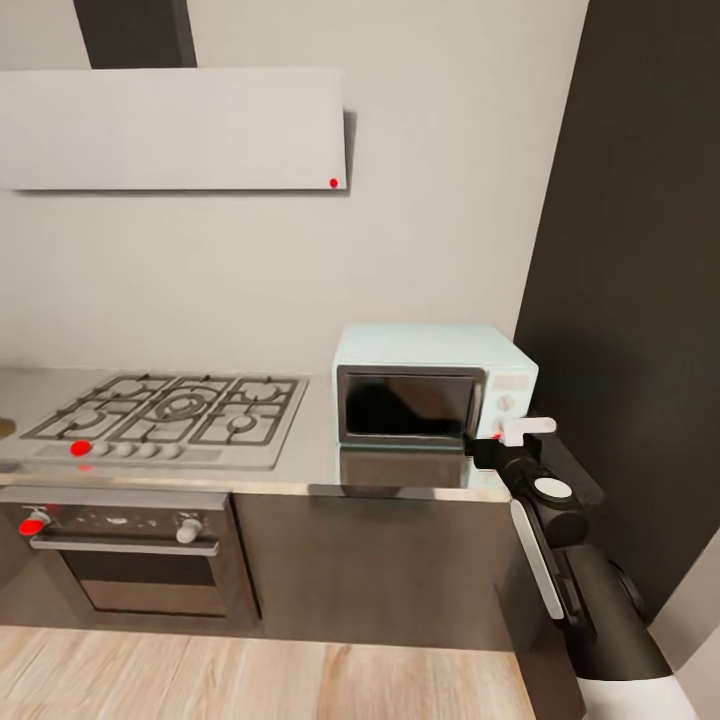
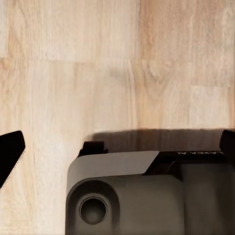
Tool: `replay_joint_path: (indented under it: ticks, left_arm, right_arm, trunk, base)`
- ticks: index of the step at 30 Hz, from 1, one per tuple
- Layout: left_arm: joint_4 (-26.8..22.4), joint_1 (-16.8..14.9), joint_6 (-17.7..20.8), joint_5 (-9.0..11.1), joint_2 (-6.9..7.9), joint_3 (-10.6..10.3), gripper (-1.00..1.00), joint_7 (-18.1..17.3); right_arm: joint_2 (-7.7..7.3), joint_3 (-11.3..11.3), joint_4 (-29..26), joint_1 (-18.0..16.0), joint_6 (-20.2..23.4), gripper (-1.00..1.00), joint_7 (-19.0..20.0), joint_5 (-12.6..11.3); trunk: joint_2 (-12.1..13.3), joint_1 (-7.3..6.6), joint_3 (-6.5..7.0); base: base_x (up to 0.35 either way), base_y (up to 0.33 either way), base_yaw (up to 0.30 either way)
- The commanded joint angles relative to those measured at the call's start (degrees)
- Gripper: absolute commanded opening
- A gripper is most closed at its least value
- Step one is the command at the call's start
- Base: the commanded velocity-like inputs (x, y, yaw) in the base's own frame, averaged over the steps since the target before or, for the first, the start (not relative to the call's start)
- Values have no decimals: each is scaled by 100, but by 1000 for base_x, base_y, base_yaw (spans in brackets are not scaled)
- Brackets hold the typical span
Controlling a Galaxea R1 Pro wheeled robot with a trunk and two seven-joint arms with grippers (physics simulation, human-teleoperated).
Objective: In the kitchen, take the popcorn bag from the countertop, put it into the microwave, and heat it until the popcorn is cooked so the cooked popcorn ends up inside the bag.
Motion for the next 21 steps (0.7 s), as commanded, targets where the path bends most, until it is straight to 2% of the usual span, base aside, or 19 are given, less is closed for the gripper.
replay_joint_path:
  ticks: [1,5,13,16,21]
  left_arm:
    - [5,-4,-20,0,0,-2,100,5]
    - [0,-4,-20,-5,-7,-2,100,7]
    - [-1,-4,-20,-5,-9,-17,100,9]
    - [-1,-4,-20,-5,-10,-19,100,7]
    - [-1,-4,-20,-5,-9,-21,100,6]
  right_arm:
    - [-4,16,-6,-5,33,100,-37,0]
    - [-2,16,-2,-5,33,100,-37,-1]
    - [-2,16,3,-5,33,100,-37,0]
    - [-2,16,3,-5,33,100,-37,0]
    - [-2,16,3,-5,33,100,-37,0]
  trunk:
    - [-4,4,-7]
    - [-4,4,-7]
    - [-4,4,-7]
    - [117,-62,47]
    - [117,-62,47]
  base:
    - [338,0,0]
    - [236,0,0]
    - [13,0,0]
    - [0,0,0]
    - [0,0,0]
